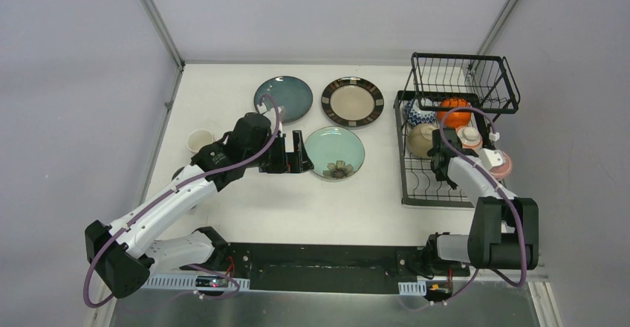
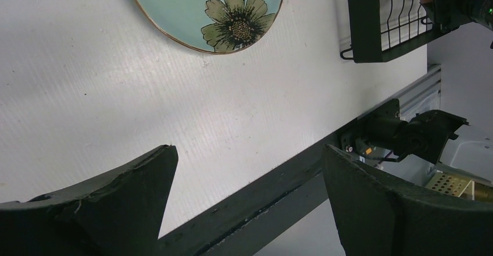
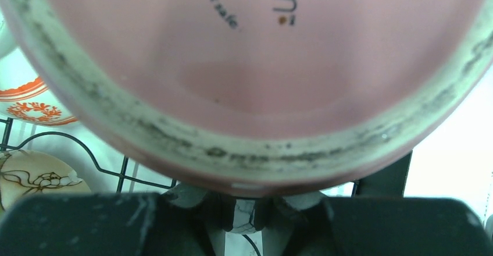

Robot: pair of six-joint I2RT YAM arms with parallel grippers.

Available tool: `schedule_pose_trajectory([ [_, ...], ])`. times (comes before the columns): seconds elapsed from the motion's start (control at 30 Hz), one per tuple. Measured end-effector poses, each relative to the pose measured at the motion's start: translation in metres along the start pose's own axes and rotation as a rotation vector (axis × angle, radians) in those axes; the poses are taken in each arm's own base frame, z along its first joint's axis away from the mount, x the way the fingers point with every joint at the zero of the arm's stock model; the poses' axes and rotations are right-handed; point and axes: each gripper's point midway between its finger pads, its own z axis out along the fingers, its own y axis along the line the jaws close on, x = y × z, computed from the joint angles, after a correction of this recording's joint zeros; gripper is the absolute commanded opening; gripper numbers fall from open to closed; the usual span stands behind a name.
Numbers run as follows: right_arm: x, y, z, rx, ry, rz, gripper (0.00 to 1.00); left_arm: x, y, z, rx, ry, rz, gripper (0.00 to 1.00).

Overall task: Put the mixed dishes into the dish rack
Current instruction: Turn the cup upside down in the dish rack.

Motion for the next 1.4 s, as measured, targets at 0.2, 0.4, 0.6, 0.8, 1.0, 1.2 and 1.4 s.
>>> schedule_pose_trajectory([
  [0.2,0.002,-0.002,0.002,0.01,0.024,0.004,0.15,0.0,-0.001,-0.002,0.001,-0.002,-0.011,0.99],
  [0.4,0.008,-0.007,0.005,0.051,0.057,-0.031,0.25,-0.004,-0.004,-0.008,0.01,-0.024,-0.01,0.99],
  [0.6,0.001,-0.004,0.003,0.06,0.051,-0.021,0.41,-0.016,-0.009,-0.019,0.014,-0.075,0.002,0.99],
  [0.8,-0.002,-0.003,0.003,0.058,0.042,-0.019,0.48,-0.026,-0.012,-0.028,0.015,-0.12,0.03,0.99],
  [1.0,-0.009,-0.002,-0.004,0.027,0.044,-0.024,0.59,-0.033,-0.005,-0.032,-0.019,-0.156,0.086,0.99],
  [1.2,-0.022,0.001,-0.024,-0.058,0.075,-0.019,0.73,-0.039,0.001,-0.033,-0.052,-0.175,0.161,0.99],
  [1.4,-0.022,0.001,-0.052,-0.193,0.159,-0.034,0.92,-0.037,0.012,-0.019,-0.098,-0.137,0.222,0.99],
])
